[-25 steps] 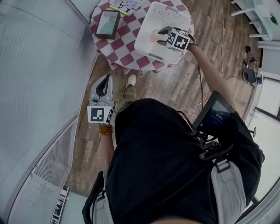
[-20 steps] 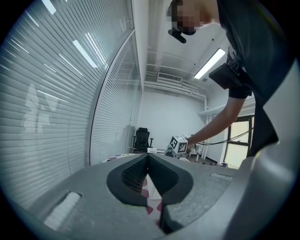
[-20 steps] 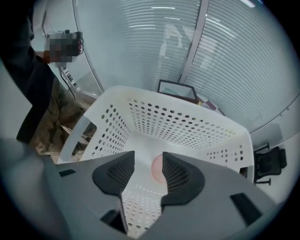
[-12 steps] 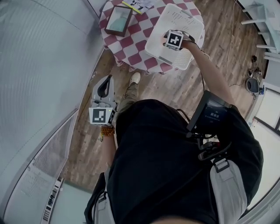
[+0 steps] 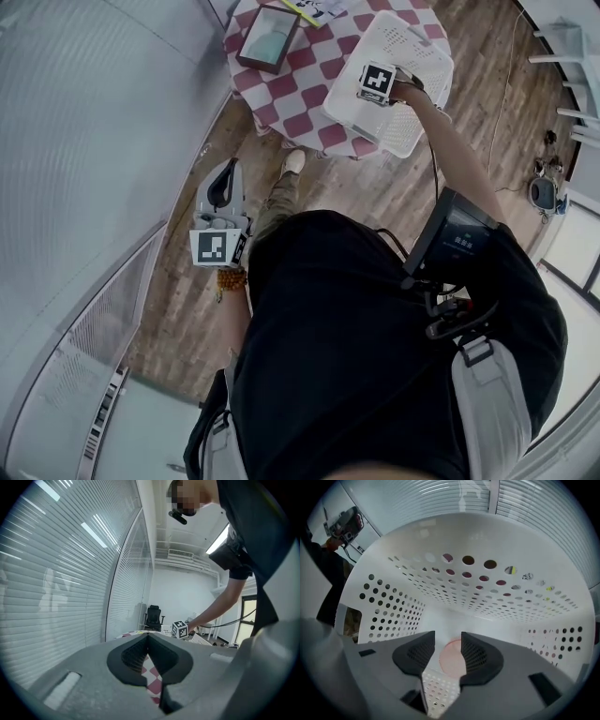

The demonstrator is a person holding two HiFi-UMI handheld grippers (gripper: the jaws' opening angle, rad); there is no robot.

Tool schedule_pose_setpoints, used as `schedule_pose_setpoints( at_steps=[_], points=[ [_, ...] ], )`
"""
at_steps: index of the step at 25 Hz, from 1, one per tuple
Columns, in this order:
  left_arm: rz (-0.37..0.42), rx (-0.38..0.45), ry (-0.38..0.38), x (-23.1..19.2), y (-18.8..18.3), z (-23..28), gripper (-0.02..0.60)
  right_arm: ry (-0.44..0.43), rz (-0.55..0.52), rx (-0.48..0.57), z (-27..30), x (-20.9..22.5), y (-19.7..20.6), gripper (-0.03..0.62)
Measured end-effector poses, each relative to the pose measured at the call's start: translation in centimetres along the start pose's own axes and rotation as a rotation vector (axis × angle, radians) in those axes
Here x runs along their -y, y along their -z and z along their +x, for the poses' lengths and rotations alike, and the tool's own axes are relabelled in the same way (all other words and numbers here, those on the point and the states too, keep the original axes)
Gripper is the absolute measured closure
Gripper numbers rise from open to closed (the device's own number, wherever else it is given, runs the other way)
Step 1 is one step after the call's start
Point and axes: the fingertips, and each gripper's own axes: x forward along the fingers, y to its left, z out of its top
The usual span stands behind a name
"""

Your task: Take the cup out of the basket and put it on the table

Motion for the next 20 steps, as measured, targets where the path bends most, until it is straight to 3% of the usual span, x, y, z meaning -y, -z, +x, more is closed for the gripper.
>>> schedule_pose_setpoints(
  at_steps=[16, 20],
  points=[
    [-0.009, -0.024, 0.004, -1.3, 0.9, 1.8, 0.575, -0.066, 0.060, -0.083, 2.9, -0.1, 2.4, 0.421],
    [-0.008, -0.021, -0.007, -1.4, 0.8, 1.2, 0.575, -0.068, 0.087, -0.096, 3.7, -0.4, 2.7, 0.449]
  ],
)
